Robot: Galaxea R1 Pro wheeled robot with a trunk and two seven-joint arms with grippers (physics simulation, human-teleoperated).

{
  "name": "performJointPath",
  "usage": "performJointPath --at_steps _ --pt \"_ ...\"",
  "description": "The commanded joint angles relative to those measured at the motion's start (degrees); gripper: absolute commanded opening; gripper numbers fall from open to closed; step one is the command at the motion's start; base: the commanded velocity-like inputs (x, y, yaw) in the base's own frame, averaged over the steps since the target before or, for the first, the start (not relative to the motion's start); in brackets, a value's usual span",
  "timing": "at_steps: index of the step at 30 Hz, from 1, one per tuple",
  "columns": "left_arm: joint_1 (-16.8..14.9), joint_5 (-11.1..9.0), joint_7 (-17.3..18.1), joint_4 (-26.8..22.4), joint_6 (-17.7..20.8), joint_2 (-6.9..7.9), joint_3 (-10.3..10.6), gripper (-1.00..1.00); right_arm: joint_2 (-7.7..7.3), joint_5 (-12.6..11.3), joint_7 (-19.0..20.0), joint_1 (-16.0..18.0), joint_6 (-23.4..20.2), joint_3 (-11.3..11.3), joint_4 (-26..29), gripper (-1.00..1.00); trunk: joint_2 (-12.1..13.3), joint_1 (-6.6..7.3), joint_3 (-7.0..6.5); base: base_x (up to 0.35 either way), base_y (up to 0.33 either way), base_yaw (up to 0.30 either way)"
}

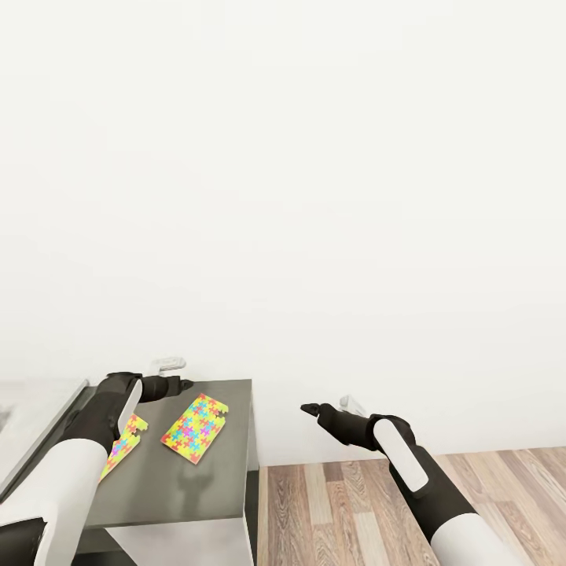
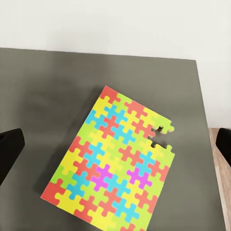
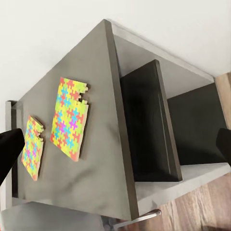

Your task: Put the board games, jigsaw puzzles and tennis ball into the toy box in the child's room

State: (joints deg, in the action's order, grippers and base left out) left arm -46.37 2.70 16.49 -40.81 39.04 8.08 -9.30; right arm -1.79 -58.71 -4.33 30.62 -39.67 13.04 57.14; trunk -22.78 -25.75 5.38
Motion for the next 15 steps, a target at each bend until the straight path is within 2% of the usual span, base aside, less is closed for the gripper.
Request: performJointPath --at_steps 1,15 --pt "-0.05 0.29 0.38 -0.06 0.34 -0.04 -0.20 1.00 -0.06 -0.53 -0.44 0.05 -0.06 0.15 0.08 1.00 -0.13 -0.04 0.18 0.000 0.000 0.000" --pt "-0.05 0.29 0.38 -0.06 0.40 -0.09 -0.08 1.00 -0.06 -0.52 -0.44 0.05 -0.06 0.15 0.00 1.00 -0.13 -0.04 1.33 0.000 0.000 0.000"
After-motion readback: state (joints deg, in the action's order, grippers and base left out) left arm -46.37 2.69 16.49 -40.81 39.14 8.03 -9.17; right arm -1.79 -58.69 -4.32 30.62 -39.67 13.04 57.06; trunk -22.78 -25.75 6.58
